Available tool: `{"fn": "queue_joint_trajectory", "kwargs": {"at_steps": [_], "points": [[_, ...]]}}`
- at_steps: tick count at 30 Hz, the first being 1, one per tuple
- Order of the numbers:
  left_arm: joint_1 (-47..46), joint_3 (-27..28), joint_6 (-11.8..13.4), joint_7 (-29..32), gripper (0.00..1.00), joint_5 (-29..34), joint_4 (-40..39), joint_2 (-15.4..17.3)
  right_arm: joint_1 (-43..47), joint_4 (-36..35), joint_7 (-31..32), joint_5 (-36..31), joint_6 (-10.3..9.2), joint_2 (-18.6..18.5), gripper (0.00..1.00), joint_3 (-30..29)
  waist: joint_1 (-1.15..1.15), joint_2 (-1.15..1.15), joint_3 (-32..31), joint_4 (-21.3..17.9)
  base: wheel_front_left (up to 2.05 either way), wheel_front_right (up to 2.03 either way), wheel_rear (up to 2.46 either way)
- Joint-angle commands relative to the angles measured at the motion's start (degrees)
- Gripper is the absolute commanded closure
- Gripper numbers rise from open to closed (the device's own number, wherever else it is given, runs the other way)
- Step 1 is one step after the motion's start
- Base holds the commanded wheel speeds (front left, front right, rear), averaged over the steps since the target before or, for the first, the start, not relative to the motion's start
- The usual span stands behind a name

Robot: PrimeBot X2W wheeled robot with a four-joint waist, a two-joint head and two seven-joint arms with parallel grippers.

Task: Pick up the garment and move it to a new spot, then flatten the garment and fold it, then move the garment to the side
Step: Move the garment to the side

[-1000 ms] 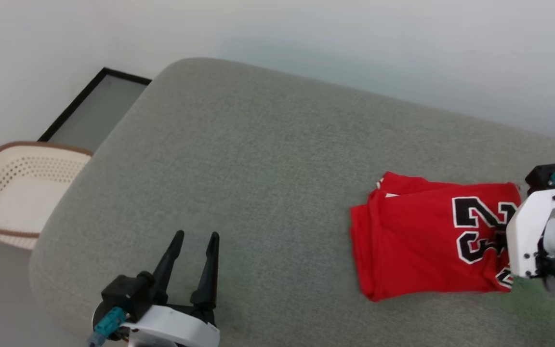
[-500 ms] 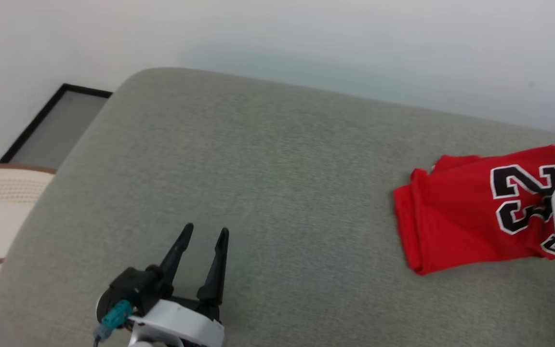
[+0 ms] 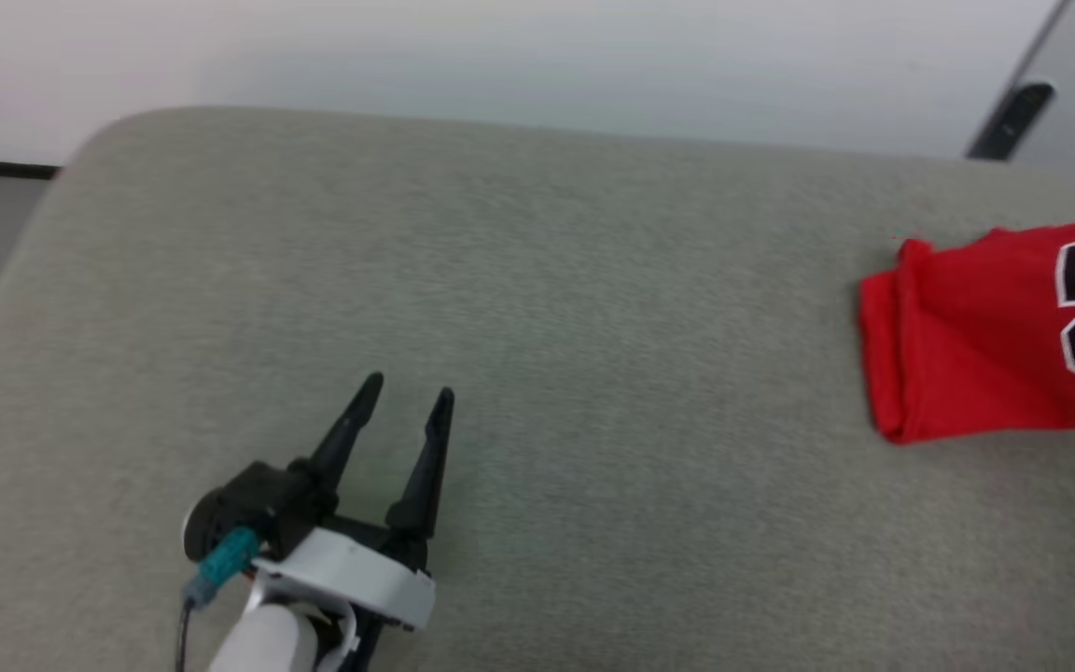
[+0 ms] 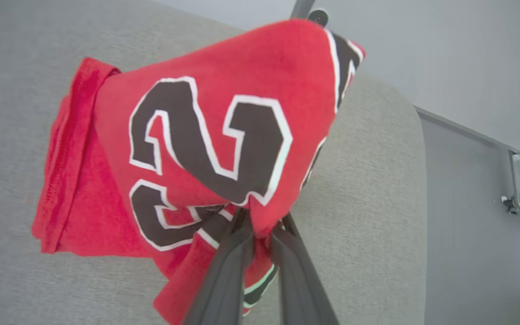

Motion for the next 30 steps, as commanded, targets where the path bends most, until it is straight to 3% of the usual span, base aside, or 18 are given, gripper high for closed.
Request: {"fn": "queue_joint_trajectory", "kwargs": {"at_steps": [1,15,21,30], "points": [[-0.96,-0.03,-0.13,0.02,0.0,0.09,0.03,0.18,-0.93,0.19,-0.47,0.3,-0.09,-0.34,1.0,-0.24,0.0,0.0,3.46,-3.81,0.0,0.0,0.0],[-6.22,-2.91,-0.13,0.03,0.0,0.91,0.22,2.08,-3.78,2.75,-4.31,0.2,-0.09,-6.44,1.0,0.02,0.0,0.0,9.82,-11.93,0.0,0.0,0.0],[-7.22,-3.62,-0.13,0.03,0.0,0.53,0.0,2.77,-3.37,4.27,-4.7,-0.77,-0.09,-8.0,1.0,0.18,0.0,0.0,11.58,-12.41,0.0,0.0,0.0],[-7.66,-4.5,-0.13,0.03,0.0,-0.23,0.11,3.9,-2.56,10.78,-4.85,-5.36,-0.09,-5.26,1.0,0.52,0.0,0.0,13.87,-10.35,0.0,0.0,0.0]]}}
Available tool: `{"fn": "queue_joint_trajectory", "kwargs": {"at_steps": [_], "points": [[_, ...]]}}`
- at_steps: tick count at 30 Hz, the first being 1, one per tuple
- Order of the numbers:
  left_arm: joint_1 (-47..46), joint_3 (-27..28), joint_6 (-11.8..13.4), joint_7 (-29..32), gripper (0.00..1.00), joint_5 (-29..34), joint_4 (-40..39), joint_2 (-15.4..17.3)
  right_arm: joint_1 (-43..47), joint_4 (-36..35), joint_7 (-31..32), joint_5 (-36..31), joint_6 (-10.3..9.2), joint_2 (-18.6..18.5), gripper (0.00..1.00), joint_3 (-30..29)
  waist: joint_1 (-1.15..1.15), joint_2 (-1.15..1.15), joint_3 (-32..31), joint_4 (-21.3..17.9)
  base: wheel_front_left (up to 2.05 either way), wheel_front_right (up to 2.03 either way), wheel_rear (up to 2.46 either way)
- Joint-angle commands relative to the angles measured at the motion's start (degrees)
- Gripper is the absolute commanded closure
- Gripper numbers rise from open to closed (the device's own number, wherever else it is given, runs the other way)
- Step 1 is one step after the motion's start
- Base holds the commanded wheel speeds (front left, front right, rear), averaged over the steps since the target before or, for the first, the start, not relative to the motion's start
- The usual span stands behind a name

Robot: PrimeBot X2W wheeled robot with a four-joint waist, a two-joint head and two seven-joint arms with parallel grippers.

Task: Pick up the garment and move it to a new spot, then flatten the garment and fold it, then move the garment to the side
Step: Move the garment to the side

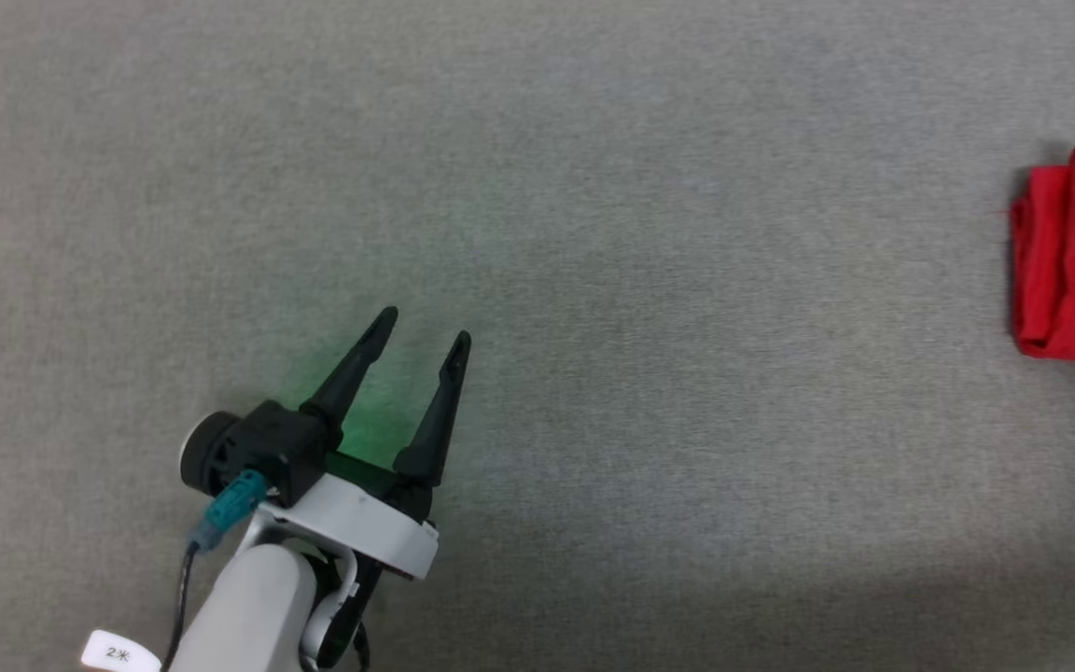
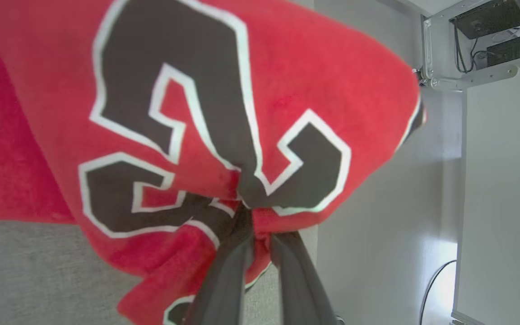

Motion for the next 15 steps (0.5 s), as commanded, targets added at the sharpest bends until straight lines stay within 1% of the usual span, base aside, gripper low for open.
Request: {"fn": "queue_joint_trajectory", "kwargs": {"at_steps": [1,8,11,12,13,14,15], "points": [[-0.39,-0.12,-0.12,0.03,0.0,-0.29,0.04,0.18,-0.02,0.73,-0.29,-0.54,-0.09,0.58,1.0,0.03,0.0,0.0,0.66,0.86,0.0,0.0,0.0],[-0.46,-0.7,-0.12,0.03,0.0,-0.76,0.35,0.27,-2.32,7.76,-2.19,-3.17,-0.09,3.68,1.0,-2.74,0.0,0.0,0.8,2.72,0.0,0.0,0.0],[0.05,-0.6,-0.12,0.03,0.0,-0.86,0.6,0.18,-3.53,9.94,-3.03,-4.17,-0.09,4.35,0.99,-3.59,0.0,0.0,0.15,3.03,0.0,0.0,0.0],[0.36,-0.47,-0.12,0.03,0.0,-0.98,0.76,0.14,-4.06,10.3,-3.46,-4.64,-0.09,4.55,0.72,-3.77,0.0,0.0,-0.23,3.0,0.0,0.0,0.0],[0.69,-0.36,-0.12,0.03,0.0,-1.05,0.9,0.08,-4.48,10.61,-3.85,-5.18,-0.09,4.6,0.53,-3.88,0.0,0.0,-0.67,2.94,0.0,0.0,0.0],[0.97,-0.21,-0.12,0.03,0.0,-1.11,1.03,0.0,-4.86,10.87,-4.06,-5.7,-0.09,4.59,0.02,-3.74,0.0,0.0,-1.18,2.83,0.0,0.0,0.0],[1.26,-0.15,-0.12,0.03,0.0,-1.23,1.08,-0.15,-5.18,11.32,-3.88,-6.05,-0.09,4.57,0.0,-3.72,0.0,0.0,-1.84,2.7,0.0,0.0,0.0]]}}
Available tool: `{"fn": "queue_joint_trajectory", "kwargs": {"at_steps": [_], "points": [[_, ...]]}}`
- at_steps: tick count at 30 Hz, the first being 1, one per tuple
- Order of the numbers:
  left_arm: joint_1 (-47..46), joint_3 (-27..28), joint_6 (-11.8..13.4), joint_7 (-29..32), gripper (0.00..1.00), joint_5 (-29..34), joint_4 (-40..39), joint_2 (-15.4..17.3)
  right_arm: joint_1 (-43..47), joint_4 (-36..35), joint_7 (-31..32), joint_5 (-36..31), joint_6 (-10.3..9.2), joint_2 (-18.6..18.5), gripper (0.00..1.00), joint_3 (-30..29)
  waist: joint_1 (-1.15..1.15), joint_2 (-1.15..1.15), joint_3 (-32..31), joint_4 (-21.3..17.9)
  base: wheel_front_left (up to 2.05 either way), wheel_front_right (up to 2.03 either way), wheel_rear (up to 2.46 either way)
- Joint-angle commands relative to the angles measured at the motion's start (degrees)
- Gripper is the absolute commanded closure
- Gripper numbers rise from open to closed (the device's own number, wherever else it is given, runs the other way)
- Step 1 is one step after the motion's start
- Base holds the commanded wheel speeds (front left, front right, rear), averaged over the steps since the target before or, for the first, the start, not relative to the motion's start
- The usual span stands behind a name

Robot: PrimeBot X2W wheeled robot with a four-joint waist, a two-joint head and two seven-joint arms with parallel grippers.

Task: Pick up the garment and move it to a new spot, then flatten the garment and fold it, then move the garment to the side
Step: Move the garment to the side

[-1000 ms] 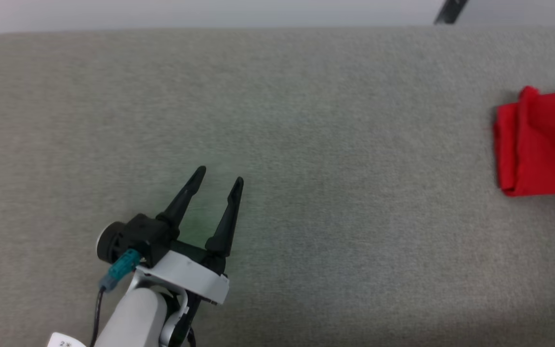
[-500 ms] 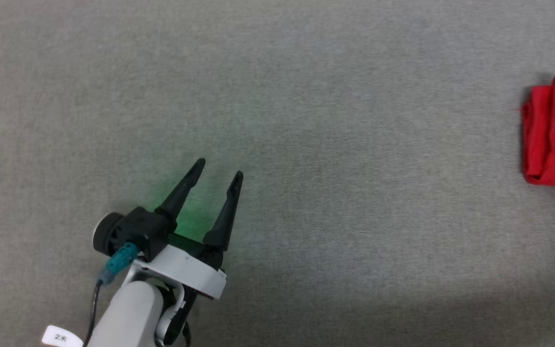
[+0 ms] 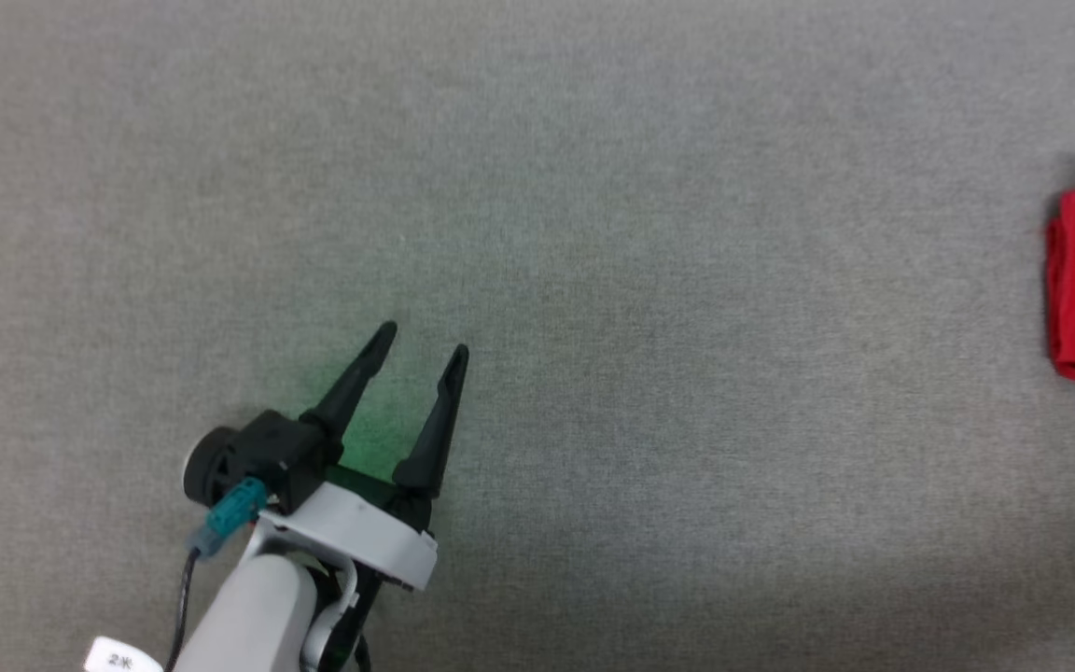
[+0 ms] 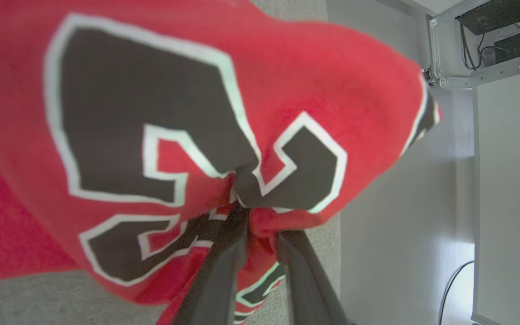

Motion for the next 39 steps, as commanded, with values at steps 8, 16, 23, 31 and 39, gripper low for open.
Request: {"fn": "queue_joint_trajectory", "kwargs": {"at_steps": [8,16,23,31,39], "points": [[3.54,1.12,-0.12,0.03,0.0,-1.26,0.28,-1.14,-2.99,0.95,2.7,-0.76,-0.09,0.0,0.0,-0.46,0.0,0.0,-8.11,-1.49,0.0,0.0,0.0],[8.67,4.04,-0.12,0.03,0.0,-1.49,-0.6,-2.45,1.12,-10.77,-8.47,1.5,-0.09,-2.38,0.0,4.7,0.0,0.0,-15.81,-1.45,0.0,0.0,0.0],[13.31,6.26,-0.13,0.04,0.0,-0.95,-1.27,-3.86,9.97,-19.67,-25.65,0.31,-0.09,-1.21,0.0,5.01,0.0,0.0,-21.04,-0.24,0.0,0.0,0.0],[16.57,8.63,-0.13,0.03,0.0,-0.43,-2.18,-5.34,21.74,-23.32,-40.84,-6.53,-0.09,5.74,0.0,-3.48,0.0,0.0,-23.93,2.06,0.0,0.0,0.0],[20.36,11.0,-0.13,0.03,0.0,0.49,-3.53,-6.47,36.93,-33.09,-44.53,-17.73,-0.09,18.75,0.0,-15.33,0.0,0.0,-25.87,4.53,0.0,0.0,0.0]]}}
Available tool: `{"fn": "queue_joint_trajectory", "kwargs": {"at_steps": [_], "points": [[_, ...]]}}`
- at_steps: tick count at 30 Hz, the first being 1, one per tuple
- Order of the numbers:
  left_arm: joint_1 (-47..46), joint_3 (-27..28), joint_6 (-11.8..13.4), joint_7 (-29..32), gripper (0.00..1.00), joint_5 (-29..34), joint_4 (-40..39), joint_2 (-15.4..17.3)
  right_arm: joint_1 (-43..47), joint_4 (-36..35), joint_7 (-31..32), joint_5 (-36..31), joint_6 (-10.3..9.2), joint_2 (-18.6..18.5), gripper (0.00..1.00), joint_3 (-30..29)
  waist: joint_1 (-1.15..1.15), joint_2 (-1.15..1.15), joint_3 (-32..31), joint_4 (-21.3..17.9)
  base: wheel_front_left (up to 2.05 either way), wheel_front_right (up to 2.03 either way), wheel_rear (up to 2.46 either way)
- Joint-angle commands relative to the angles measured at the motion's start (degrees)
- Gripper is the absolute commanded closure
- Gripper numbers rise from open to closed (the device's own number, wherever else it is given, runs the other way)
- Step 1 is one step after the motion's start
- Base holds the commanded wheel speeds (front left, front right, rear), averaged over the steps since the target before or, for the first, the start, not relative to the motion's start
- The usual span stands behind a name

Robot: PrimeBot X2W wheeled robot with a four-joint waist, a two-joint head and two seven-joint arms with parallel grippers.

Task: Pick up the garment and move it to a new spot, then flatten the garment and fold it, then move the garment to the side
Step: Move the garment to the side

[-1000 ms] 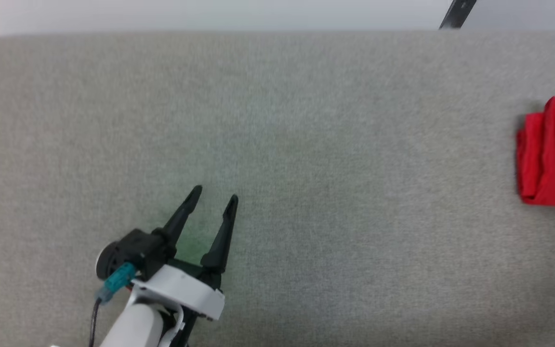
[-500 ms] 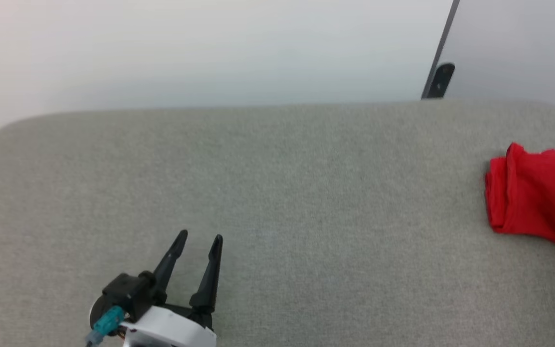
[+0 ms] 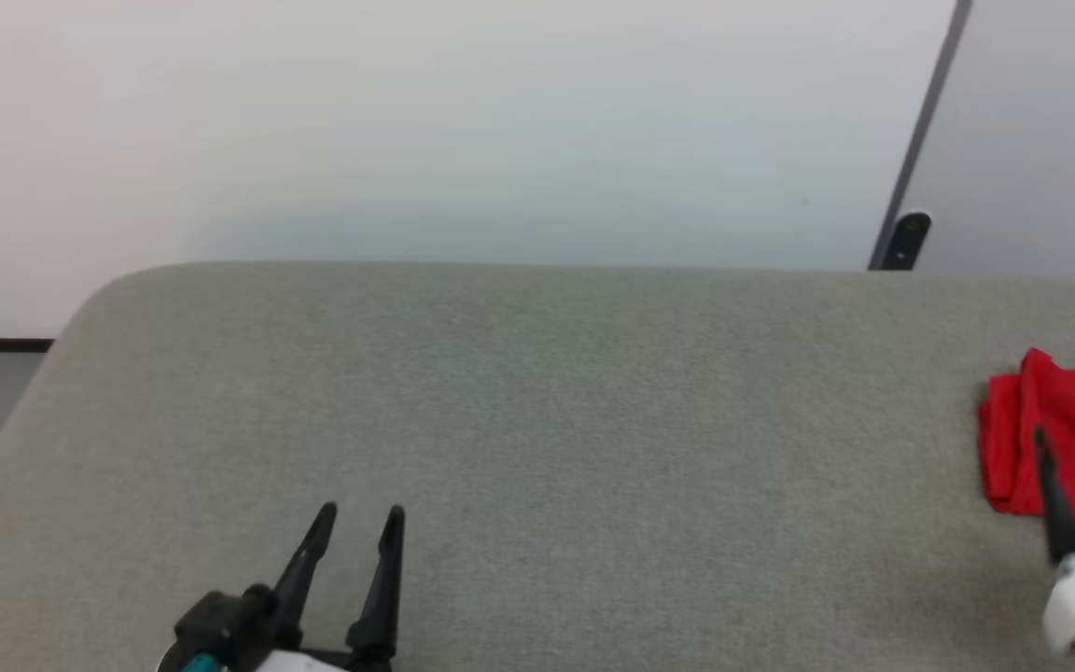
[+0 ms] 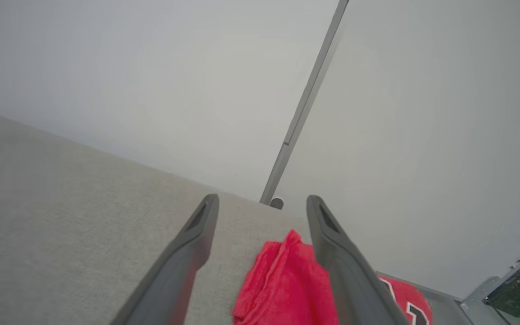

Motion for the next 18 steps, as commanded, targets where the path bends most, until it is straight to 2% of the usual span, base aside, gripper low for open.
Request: {"fn": "queue_joint_trajectory", "kwargs": {"at_steps": [1,6,11,18], "points": [[0.85,0.34,-0.12,0.05,0.0,0.34,-0.14,0.0,1.33,-1.01,-0.26,-0.72,-0.09,0.96,0.0,-0.77,0.0,0.0,-0.88,1.07,0.0,0.0,0.0],[2.98,2.38,-0.12,0.05,0.0,1.77,-0.93,-0.06,10.03,-8.61,-0.31,-3.84,-0.09,9.41,0.0,-4.79,0.0,0.0,-1.35,2.12,0.0,0.0,0.0],[3.4,4.53,-0.12,0.04,0.0,3.79,-0.98,0.14,14.79,-10.98,-0.32,-3.8,-0.09,13.31,0.0,-5.78,0.0,0.0,-1.47,2.47,0.0,0.0,0.0],[3.66,6.02,-0.12,0.04,0.0,5.59,-2.88,0.1,17.42,-13.65,-0.32,-4.95,-0.09,15.15,0.0,-4.54,0.0,0.0,-1.19,1.74,0.0,0.0,0.0]]}}
